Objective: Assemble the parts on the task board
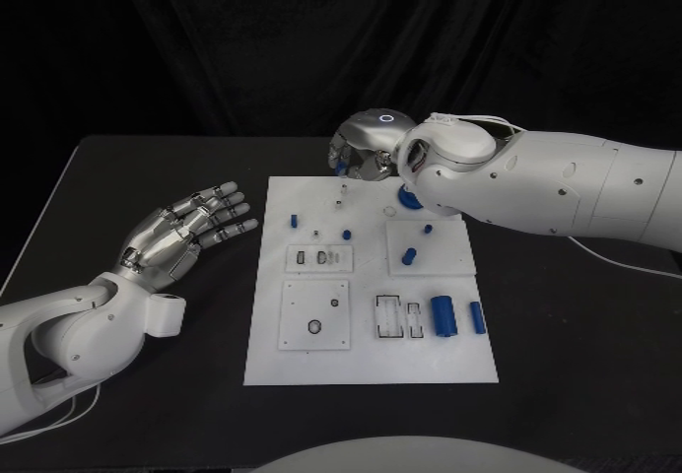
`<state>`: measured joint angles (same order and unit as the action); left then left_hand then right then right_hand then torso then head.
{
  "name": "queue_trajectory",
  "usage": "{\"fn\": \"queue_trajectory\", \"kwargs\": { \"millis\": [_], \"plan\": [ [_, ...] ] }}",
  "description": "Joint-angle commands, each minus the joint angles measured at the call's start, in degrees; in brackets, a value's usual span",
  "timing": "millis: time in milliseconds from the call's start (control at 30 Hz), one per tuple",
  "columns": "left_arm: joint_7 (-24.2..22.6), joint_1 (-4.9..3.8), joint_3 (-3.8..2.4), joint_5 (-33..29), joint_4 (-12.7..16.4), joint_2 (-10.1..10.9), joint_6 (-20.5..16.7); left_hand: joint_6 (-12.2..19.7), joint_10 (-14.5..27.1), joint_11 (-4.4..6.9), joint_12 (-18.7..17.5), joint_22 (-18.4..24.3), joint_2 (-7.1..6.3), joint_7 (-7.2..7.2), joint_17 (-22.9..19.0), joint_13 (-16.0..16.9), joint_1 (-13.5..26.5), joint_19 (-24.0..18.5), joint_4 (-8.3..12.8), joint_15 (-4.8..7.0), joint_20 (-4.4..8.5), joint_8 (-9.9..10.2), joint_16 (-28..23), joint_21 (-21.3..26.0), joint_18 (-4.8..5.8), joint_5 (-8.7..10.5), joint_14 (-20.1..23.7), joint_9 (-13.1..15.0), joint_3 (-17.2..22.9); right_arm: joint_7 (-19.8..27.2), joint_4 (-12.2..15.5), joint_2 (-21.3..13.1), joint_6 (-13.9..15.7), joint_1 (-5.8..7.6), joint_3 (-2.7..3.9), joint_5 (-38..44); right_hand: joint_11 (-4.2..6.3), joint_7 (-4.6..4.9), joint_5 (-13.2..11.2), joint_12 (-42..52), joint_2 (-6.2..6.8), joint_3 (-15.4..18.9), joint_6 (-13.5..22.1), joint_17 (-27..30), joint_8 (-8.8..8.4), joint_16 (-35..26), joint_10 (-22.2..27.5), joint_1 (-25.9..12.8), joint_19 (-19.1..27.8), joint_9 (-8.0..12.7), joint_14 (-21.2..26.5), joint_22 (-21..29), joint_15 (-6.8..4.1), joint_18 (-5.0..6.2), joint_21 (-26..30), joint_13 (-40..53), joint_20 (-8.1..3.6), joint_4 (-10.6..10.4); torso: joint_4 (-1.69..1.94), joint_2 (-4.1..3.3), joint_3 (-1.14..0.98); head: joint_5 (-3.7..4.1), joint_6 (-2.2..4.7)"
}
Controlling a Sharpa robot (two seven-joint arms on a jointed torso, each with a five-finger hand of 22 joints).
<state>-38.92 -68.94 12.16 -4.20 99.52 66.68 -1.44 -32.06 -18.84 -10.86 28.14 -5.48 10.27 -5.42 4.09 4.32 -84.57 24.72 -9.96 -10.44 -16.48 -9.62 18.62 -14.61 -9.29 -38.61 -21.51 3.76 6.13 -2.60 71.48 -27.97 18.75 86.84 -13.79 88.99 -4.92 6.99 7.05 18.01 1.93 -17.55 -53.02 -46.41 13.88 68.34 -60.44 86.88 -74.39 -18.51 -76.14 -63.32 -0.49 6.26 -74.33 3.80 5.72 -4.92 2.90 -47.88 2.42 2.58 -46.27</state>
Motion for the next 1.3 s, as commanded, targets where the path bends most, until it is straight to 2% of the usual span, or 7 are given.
{"fn": "queue_trajectory", "kwargs": {
  "millis": [33, 333, 633, 933, 1067, 1167, 1300],
  "plan": [
    [-7.0, -0.13, -0.03, -0.5, 0.0, -0.2, 0.2, -0.3, 0.0, -0.44, 0.2, 0.1, -0.38, -0.08, 0.0, -0.1, 0.0, -0.4, -0.1, -0.43, -0.04, -0.2, 0.2, 0.2, -0.58, -0.09, -0.1, 0.1, 0.4, -0.9, -1.8, 1.0, -3.9, -0.01, 0.07, -1.2, 0.66, 0.04, -0.4, -0.6, 0.05, 0.1, 0.3, 0.1, 0.45, -0.4, -1.1, 0.4, 0.3, -0.6, 0.2, 0.1, 0.36, -0.13, 0.3, 0.1, 0.22, -0.3, 0.04, -0.12, -0.01, 0.25, -0.06],
    [-7.0, -0.13, -0.03, -0.5, -0.3, -0.7, 0.4, -0.3, 0.0, -0.45, 0.2, 0.1, -0.39, -0.10, 0.0, -0.1, 0.0, -0.4, -0.1, -0.47, -0.05, -0.2, 0.2, 0.2, -0.57, -0.13, -0.2, 0.1, 0.5, -2.5, -4.0, 2.2, -6.1, -0.48, 0.11, -1.3, 0.19, 0.15, -0.5, -2.0, -0.02, 0.2, 0.1, 0.3, 1.02, -0.7, -0.4, 0.6, 0.5, -2.1, 0.4, 0.3, 0.74, -0.08, 0.6, 0.1, 0.55, -0.2, 0.25, -0.15, -0.07, 0.90, -0.19],
    [-6.9, -0.13, -0.03, -0.5, -0.6, -0.8, 0.7, -0.3, 0.0, -0.47, 0.2, 0.1, -0.36, -0.13, -0.1, -0.1, 0.0, -0.4, -0.1, -0.49, -0.06, -0.2, 0.2, 0.2, -0.54, -0.17, -0.1, 0.1, 0.6, -2.4, -2.6, 1.3, -5.5, -0.71, 0.11, -1.3, 0.09, 0.15, -0.3, -2.5, -0.12, 0.2, 0.2, 0.3, 1.07, -0.7, -0.2, 0.9, 0.6, -2.6, 0.5, 0.3, 0.83, -0.06, 0.7, 0.1, 0.65, -0.1, 0.13, -0.15, -0.06, 0.81, -0.21],
    [-6.9, -0.12, -0.03, -0.5, -0.8, -1.0, 1.0, -0.4, 0.0, -0.51, 0.2, 0.1, -0.27, -0.17, -0.1, -0.1, 0.0, -0.4, -0.1, -0.54, -0.06, -0.3, 0.3, 0.2, -0.51, -0.19, -0.1, 0.1, 0.9, -2.3, -0.8, 0.2, -5.8, -1.11, 0.10, -1.3, 0.05, 0.24, 0.0, -2.8, -0.15, 0.1, 0.6, 0.5, 0.98, -0.8, -0.3, 1.1, 0.6, -3.0, 0.6, 0.3, 0.87, -0.04, 0.8, 0.2, 0.71, 0.0, 0.20, -0.06, -0.08, 1.41, -0.17],
    [-6.9, -0.12, -0.03, -0.5, -1.1, -1.2, 1.2, -0.3, 0.0, -0.52, 0.2, 0.1, -0.22, -0.19, -0.1, -0.1, 0.0, -0.4, -0.1, -0.55, -0.06, -0.2, 0.3, 0.2, -0.49, -0.19, -0.1, 0.1, 1.1, -2.3, -0.7, 0.2, -5.8, -1.33, 0.10, -1.3, 0.07, 0.25, 0.0, -2.8, -0.19, 0.0, 0.7, 0.6, 0.95, -0.9, -0.3, 1.2, 0.7, -3.1, 0.6, 0.3, 0.87, -0.02, 0.9, 0.2, 0.72, 0.1, 0.27, -0.06, -0.02, 1.72, -0.13],
    [-6.8, -0.12, -0.03, -0.5, -1.2, -1.3, 1.3, -0.3, 0.0, -0.53, 0.2, 0.1, -0.22, -0.19, -0.1, -0.1, 0.0, -0.4, 0.0, -0.55, -0.06, -0.2, 0.3, 0.2, -0.49, -0.18, -0.1, 0.1, 1.1, -2.2, -0.8, 0.3, -5.7, -1.54, 0.11, -1.3, 0.07, 0.25, 0.0, -2.8, -0.19, 0.0, 0.7, 0.6, 0.95, -0.9, -0.3, 1.2, 0.7, -3.1, 0.6, 0.3, 0.87, -0.02, 0.9, 0.2, 0.72, 0.1, 0.14, -0.06, -0.02, 1.60, -0.17],
    [-6.8, -0.12, -0.03, -0.5, -1.3, -1.5, 1.5, -0.2, 0.0, -0.55, 0.2, 0.1, -0.21, -0.21, -0.1, -0.1, 0.0, -0.4, 0.0, -0.57, -0.06, -0.2, 0.2, 0.2, -0.47, -0.15, -0.1, 0.0, 1.2, -2.1, -1.0, 0.4, -5.8, -1.81, 0.11, -1.3, 0.07, 0.26, 0.0, -2.9, -0.19, 0.0, 0.7, 0.6, 0.94, -0.9, -0.3, 1.3, 0.7, -3.2, 0.6, 0.4, 0.86, -0.01, 0.9, 0.2, 0.72, 0.1, 0.21, -0.05, 0.03, 1.65, -0.32]
  ]
}}
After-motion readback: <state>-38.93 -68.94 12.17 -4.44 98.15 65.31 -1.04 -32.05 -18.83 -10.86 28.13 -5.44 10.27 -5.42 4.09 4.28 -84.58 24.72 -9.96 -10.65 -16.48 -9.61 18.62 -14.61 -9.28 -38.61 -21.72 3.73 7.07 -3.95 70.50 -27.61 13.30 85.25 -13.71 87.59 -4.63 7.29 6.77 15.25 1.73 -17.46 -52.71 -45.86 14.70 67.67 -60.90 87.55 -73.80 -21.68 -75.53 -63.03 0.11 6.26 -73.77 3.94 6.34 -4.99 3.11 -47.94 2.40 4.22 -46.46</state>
